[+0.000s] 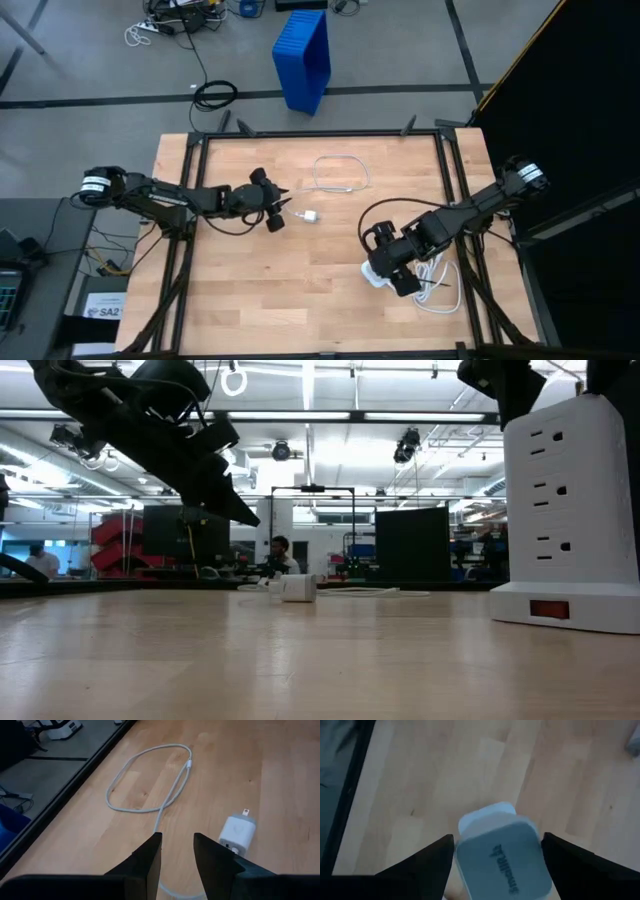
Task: Insert USB
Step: Insert the charger adapter with cable into the outlet extension
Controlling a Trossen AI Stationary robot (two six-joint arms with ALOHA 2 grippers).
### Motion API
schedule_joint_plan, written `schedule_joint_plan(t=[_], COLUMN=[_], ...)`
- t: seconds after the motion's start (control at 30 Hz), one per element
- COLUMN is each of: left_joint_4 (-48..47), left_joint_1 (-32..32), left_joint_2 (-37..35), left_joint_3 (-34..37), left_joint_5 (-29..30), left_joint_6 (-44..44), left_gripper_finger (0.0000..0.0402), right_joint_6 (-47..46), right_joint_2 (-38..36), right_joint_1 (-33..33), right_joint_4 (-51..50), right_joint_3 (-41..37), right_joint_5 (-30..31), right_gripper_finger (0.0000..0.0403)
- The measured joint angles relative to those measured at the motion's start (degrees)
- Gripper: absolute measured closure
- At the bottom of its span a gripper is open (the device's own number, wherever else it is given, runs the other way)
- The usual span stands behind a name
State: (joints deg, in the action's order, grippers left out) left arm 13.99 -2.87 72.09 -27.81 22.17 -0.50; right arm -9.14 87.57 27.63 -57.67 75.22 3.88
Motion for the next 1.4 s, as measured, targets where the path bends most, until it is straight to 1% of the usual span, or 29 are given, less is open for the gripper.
schedule_joint_plan(t=[0.2, 0.43, 0.53, 0.7, 0.8, 0.9, 1.0, 1.07, 1.2, 1.3, 1.4], left_joint_4=[1.3, 1.6, 1.5, 1.6, 1.5, 1.5, 1.5, 1.5, 1.6, 1.5, 1.5], left_joint_1=[0.0, 0.0, 0.0, 0.0, 0.0, 0.0, 0.0, 0.0, 0.0, 0.0, 0.0], left_joint_2=[1.7, 1.8, 1.8, 1.8, 1.8, 1.8, 1.8, 1.8, 1.8, 1.8, 1.8], left_joint_3=[0.0, 0.0, 0.0, 0.0, 0.0, 0.0, 0.0, 0.0, 0.0, 0.0, 0.0], left_joint_5=[0.0, 0.0, 0.0, 0.0, 0.0, 0.0, -1.0, -2.4, -2.8, -2.8, -2.8], left_joint_6=[0.1, 0.3, 0.3, 0.4, 0.4, 0.4, 0.3, 0.3, 0.3, 0.3, 0.4], left_gripper_finger=[0.0300, 0.0300, 0.0300, 0.0300, 0.0300, 0.0300, 0.0300, 0.0300, 0.0300, 0.0300, 0.0300], right_joint_6=[2.3, 3.0, 2.7, 0.5, -1.5, -3.4, -5.1, -5.3, -4.5, -4.6, -4.7], right_joint_2=[2.0, 3.5, 3.6, 4.1, 4.0, 4.0, 4.0, 4.0, 4.1, 4.2, 4.3], right_joint_1=[0.5, 0.1, -0.4, -1.0, -1.0, -1.1, -1.6, -1.9, -2.2, -2.5, -2.7], right_joint_4=[-3.3, -3.0, -3.6, -4.9, -3.4, -3.5, -3.8, -4.0, -5.3, -6.9, -6.8], right_joint_3=[0.3, 0.3, 0.5, 3.9, 5.7, 5.9, 5.9, 5.9, 6.0, 5.4, 3.7], right_joint_5=[1.9, 3.2, 5.2, 4.9, 4.2, 2.5, 1.5, 1.3, 1.3, 1.3, 1.0], right_gripper_finger=[0.0131, 0.0131, 0.0131, 0.0131, 0.0128, 0.0109, 0.0077, 0.0054, 0.0014, 0.0006, 0.0013])
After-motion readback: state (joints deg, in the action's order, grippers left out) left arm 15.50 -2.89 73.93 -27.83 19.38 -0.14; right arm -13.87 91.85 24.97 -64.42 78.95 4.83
